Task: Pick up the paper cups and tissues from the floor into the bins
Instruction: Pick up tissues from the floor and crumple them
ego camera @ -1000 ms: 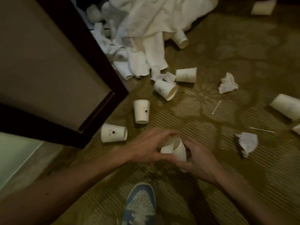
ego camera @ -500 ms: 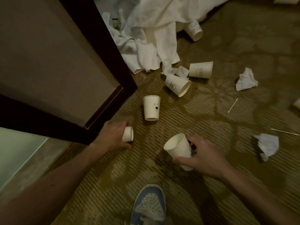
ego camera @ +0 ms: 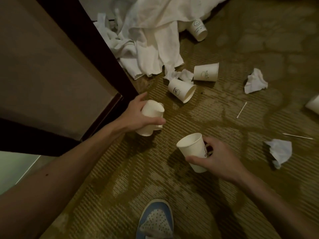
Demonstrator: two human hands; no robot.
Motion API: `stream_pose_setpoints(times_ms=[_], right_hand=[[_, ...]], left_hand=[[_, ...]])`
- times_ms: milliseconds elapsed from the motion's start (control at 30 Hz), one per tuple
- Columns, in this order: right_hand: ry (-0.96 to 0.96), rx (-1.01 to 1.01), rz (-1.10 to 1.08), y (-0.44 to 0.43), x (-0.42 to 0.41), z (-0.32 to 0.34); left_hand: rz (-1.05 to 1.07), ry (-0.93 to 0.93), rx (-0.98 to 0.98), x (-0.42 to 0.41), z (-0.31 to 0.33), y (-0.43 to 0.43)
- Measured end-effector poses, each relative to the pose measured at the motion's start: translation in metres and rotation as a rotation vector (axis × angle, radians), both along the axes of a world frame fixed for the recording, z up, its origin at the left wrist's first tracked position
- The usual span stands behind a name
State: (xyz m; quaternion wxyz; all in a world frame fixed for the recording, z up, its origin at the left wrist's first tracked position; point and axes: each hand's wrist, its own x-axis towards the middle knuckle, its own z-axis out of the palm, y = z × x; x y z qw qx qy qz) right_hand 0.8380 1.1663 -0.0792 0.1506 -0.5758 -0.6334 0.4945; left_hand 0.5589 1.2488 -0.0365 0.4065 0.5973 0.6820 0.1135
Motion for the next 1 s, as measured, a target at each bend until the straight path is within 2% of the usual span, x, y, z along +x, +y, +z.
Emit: stream_pose_setpoints(times_ms=[133,233,400,500,633,733,800,900,1000], right_hand=[[0.003,-0.004,-0.017,-0.001,0.007,-0.006],[0.018,-0.017,-0.043,-0.003,0.013,-0.010],[0.049,-0.029,-0.077,-0.007,0.024,-0.009],[0.008,-0.022,-0.122,-0.013,0.035,-0.010],[-0.216,0.044,-0.206,-0.020,0.068,-0.012],[-0.348,0.159,-0.277,-0.016,0.104,-0.010],[-0.398,0.130,-0.287,-0.010,0.125,-0.013],[-0.326,-0.039,-0.315,-0.009,0.147,-0.023],[-0.221,-0.058,-0.357,-0.016,0.150,-0.027]], left_hand=[[-0.208,0.109,-0.133,0.012,-0.002,0.019],[-0.228,0.055,-0.124,0.019,-0.006,0.023],[-0.247,0.088,-0.191,0.032,-0.005,0.019],[-0.236,-0.052,-0.244,0.056,-0.001,0.009],[-0.237,-0.251,-0.268,0.102,0.001,0.001],[-0.223,-0.338,-0.294,0.128,0.000,0.001],[-0.210,-0.374,-0.315,0.136,-0.001,0.003],[-0.181,-0.412,-0.351,0.151,-0.003,0.003],[-0.167,-0.433,-0.391,0.164,-0.005,0.003]])
